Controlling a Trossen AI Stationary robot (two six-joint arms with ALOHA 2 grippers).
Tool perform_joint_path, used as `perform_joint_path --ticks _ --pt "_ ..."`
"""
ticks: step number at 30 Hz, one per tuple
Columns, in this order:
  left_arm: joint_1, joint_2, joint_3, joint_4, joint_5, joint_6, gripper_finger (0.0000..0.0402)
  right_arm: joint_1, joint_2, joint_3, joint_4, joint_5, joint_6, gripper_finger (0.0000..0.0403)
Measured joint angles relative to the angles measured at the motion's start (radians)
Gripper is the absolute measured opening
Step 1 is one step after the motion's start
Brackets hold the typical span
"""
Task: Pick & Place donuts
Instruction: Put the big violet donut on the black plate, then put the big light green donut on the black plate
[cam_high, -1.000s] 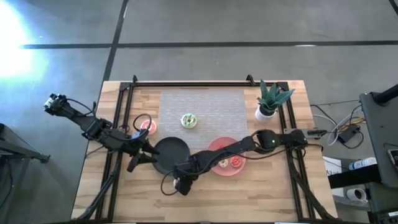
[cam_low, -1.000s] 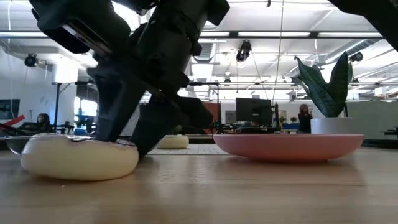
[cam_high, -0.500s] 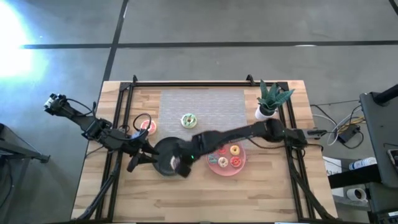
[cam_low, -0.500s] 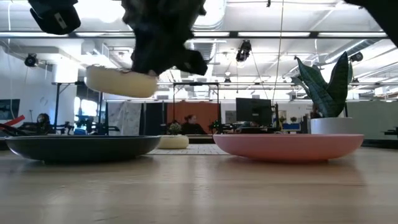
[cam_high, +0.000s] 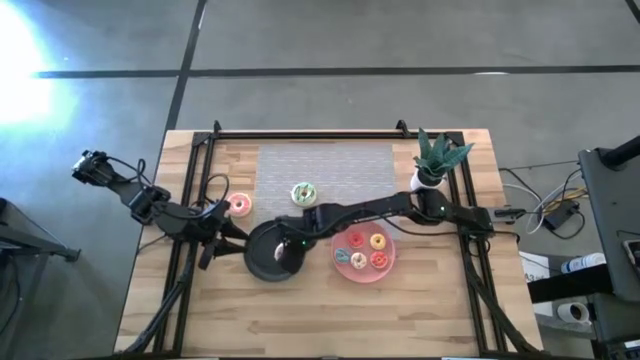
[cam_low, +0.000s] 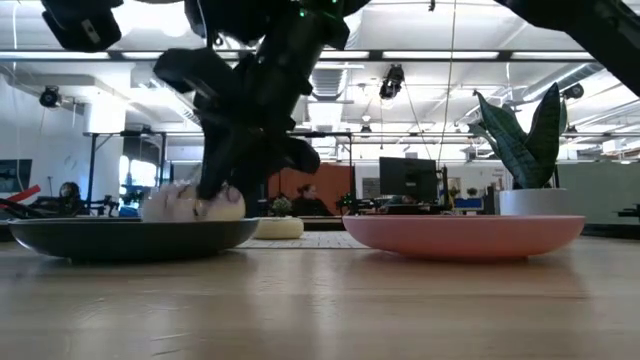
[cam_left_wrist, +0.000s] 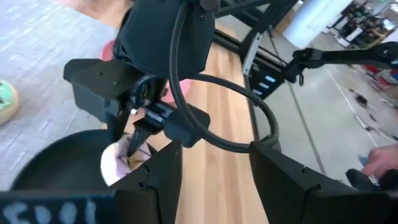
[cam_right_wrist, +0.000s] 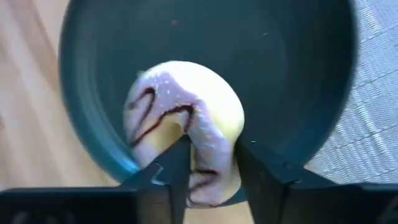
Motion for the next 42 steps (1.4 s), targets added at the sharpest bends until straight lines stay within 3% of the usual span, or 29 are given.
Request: perform_joint_path --ticks 7,14,19,28,36,42 --pt "0.000 -0.027 0.000 -0.017 -0.031 0.012 0.0160 0.005 -0.002 -0.003 0.005 0.041 -0.019 0.0201" --pt "0.000 -0.029 0.000 -0.062 -0.031 0.004 0.0160 -0.003 -0.075 0.024 -0.073 0.109 -0.080 0.0232" --pt "0.000 -0.029 0.000 -0.062 -0.038 0.004 0.0160 -0.074 -0.087 0.017 -0.229 0.257 -0.053 0.0237" --pt "0.001 -0.029 0.000 -0.062 -0.046 0.007 0.0160 -0.316 -0.054 0.007 -0.170 0.126 -0.042 0.0237" --pt "0.001 -0.029 0.000 -0.062 -0.046 0.006 0.0160 -0.332 0.000 0.003 -0.148 0.103 -0.095 0.0229" --pt "0.001 -0.029 0.000 -0.062 -0.073 0.005 0.0160 -0.342 0.030 0.003 -0.119 0.156 -0.071 0.0215"
